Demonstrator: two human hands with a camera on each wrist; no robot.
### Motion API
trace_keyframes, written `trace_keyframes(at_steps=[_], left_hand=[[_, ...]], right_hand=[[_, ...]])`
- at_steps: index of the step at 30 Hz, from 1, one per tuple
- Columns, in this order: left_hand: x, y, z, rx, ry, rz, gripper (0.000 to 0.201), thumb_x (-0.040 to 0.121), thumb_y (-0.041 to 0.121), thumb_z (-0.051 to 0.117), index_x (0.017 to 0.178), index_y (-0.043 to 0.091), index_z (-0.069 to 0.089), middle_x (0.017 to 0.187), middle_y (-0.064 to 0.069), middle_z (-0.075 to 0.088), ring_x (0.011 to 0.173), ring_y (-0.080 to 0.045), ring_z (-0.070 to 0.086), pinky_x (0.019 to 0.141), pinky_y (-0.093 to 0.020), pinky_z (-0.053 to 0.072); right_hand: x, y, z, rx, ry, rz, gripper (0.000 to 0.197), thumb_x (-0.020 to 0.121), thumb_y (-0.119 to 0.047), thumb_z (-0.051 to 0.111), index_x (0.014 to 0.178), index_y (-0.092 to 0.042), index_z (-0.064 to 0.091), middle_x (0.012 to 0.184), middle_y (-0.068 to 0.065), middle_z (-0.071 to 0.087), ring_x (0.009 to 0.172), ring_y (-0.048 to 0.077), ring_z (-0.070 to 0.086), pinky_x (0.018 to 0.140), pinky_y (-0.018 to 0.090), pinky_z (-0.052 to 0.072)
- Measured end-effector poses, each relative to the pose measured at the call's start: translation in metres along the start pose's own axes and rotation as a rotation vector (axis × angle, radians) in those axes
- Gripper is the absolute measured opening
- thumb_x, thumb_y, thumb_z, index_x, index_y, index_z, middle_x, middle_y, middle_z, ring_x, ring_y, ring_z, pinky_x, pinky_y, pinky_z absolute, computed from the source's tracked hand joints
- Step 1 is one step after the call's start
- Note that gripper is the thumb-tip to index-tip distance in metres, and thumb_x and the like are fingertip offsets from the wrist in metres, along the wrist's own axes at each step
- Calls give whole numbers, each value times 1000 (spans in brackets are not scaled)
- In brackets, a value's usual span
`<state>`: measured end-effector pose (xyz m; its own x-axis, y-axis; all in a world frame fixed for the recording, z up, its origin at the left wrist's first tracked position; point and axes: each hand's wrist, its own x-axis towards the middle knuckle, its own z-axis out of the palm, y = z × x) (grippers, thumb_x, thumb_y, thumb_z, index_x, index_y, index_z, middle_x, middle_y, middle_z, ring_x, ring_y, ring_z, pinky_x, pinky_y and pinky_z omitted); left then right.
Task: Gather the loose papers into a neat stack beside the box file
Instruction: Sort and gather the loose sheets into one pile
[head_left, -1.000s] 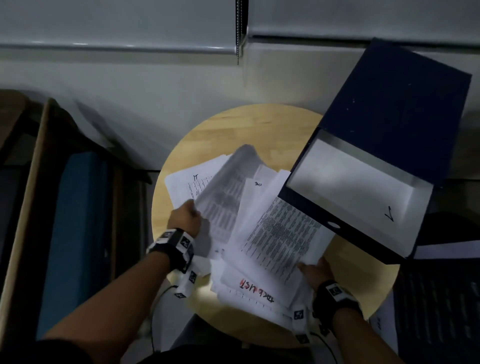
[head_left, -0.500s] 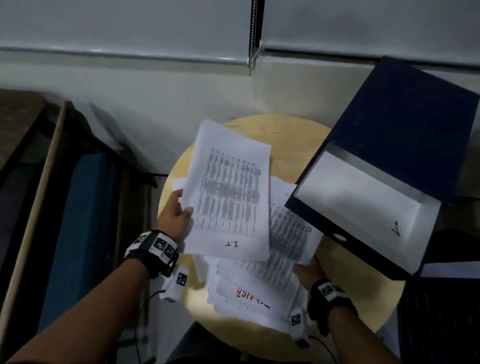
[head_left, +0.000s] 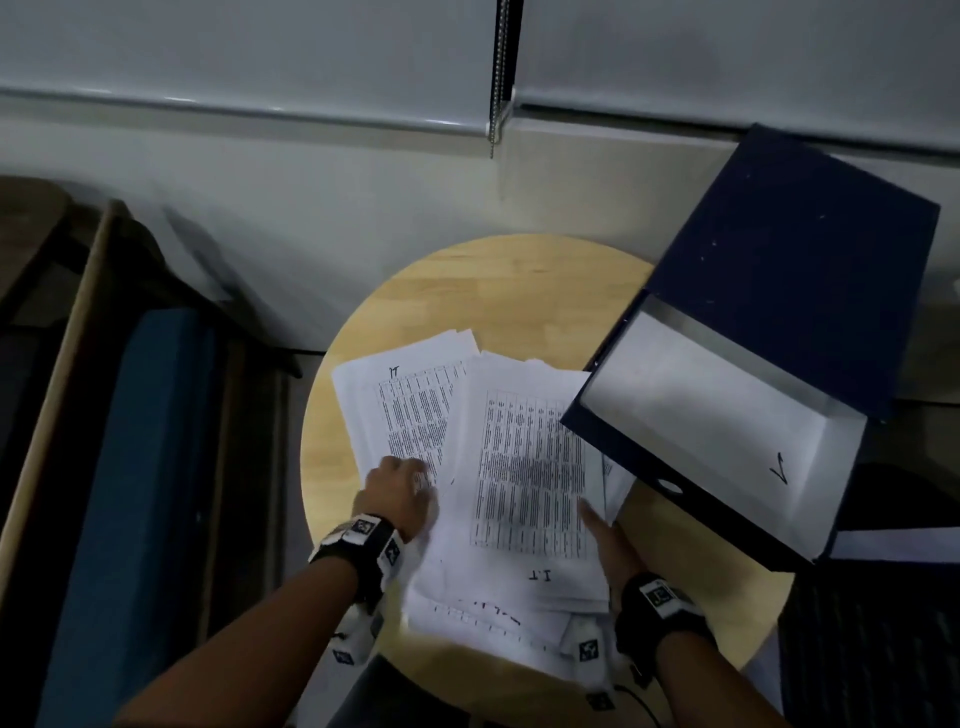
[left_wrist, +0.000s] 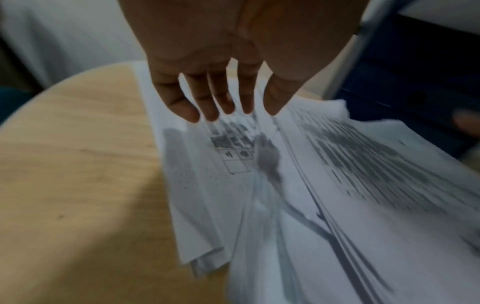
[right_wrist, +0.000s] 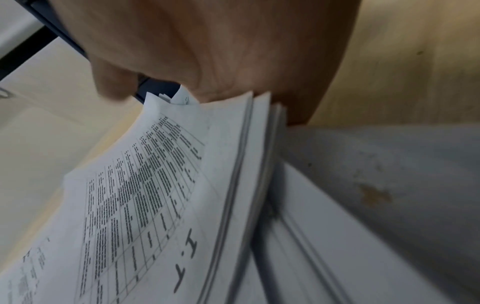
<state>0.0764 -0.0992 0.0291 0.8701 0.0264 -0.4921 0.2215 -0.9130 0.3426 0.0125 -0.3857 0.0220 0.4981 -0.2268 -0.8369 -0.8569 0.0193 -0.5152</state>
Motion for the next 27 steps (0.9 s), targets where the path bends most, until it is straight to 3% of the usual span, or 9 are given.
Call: trace_keyframes(at_steps=[3, 6, 11, 14, 16, 18, 21, 23, 27], left_hand=[[7, -17, -10, -94, 106, -305, 51, 83, 31, 60, 130, 16, 45, 132, -17, 43, 118, -39, 46, 95, -46, 43], [17, -34, -14, -165, 31, -499, 59, 80, 33, 65, 128, 7, 42, 128, -20, 47, 118, -40, 48, 95, -43, 44], [19, -35, -10, -435, -22, -534, 69, 72, 31, 79, 126, 3, 45, 121, -18, 57, 110, -37, 58, 84, -36, 49], [18, -28, -5, -519, -57, -519, 45, 75, 23, 78, 105, -1, 53, 104, -18, 63, 99, -33, 62, 87, -39, 52], [16, -23, -5, -478, -118, -501, 29, 82, 23, 70, 98, -1, 64, 105, -19, 67, 99, -32, 64, 92, -39, 51], [12, -15, -7, -389, -91, -569, 35, 83, 26, 65, 110, 4, 60, 120, -20, 57, 107, -36, 59, 94, -39, 48], [3, -1, -7, -348, -7, -642, 48, 76, 28, 65, 115, 9, 44, 123, -19, 38, 105, -41, 52, 90, -44, 46], [4, 3, -4, -367, 17, -618, 54, 75, 27, 67, 120, 9, 42, 126, -20, 37, 104, -41, 51, 91, -46, 46], [8, -3, -4, -636, 97, -596, 69, 72, 19, 79, 124, 14, 34, 117, -21, 49, 88, -37, 55, 73, -39, 45]], right_hand=[[7, 10, 0, -185, -4, 2, 112, 76, -45, 78, 157, -13, 8, 163, 8, 18, 147, 30, 25, 119, 46, 25], [9, 9, 3, -309, 4, -5, 86, 95, -22, 59, 156, -9, -1, 164, 12, 11, 149, 31, 19, 119, 40, 20], [3, 7, 4, -365, 34, -29, 84, 96, -21, 57, 156, -8, -1, 163, 14, 12, 149, 31, 21, 118, 37, 21], [3, 8, 3, -368, 41, -19, 84, 96, -22, 58, 156, -9, 0, 163, 13, 14, 148, 31, 23, 118, 39, 22], [3, 9, 3, -370, 38, -11, 85, 96, -24, 58, 156, -10, 0, 163, 13, 14, 148, 32, 22, 118, 40, 22], [3, 9, 3, -364, 37, -3, 85, 95, -25, 59, 157, -11, 1, 163, 12, 14, 148, 32, 22, 118, 41, 22], [4, 11, 4, -365, 57, 8, 84, 95, -25, 59, 156, -11, 2, 163, 12, 15, 148, 32, 22, 118, 42, 23], [4, 11, 4, -364, 61, 13, 84, 96, -25, 58, 156, -12, 1, 163, 12, 13, 148, 33, 22, 118, 42, 23], [2, 10, 4, -378, 57, 12, 85, 96, -26, 58, 156, -12, 0, 164, 11, 12, 149, 32, 21, 118, 41, 22]])
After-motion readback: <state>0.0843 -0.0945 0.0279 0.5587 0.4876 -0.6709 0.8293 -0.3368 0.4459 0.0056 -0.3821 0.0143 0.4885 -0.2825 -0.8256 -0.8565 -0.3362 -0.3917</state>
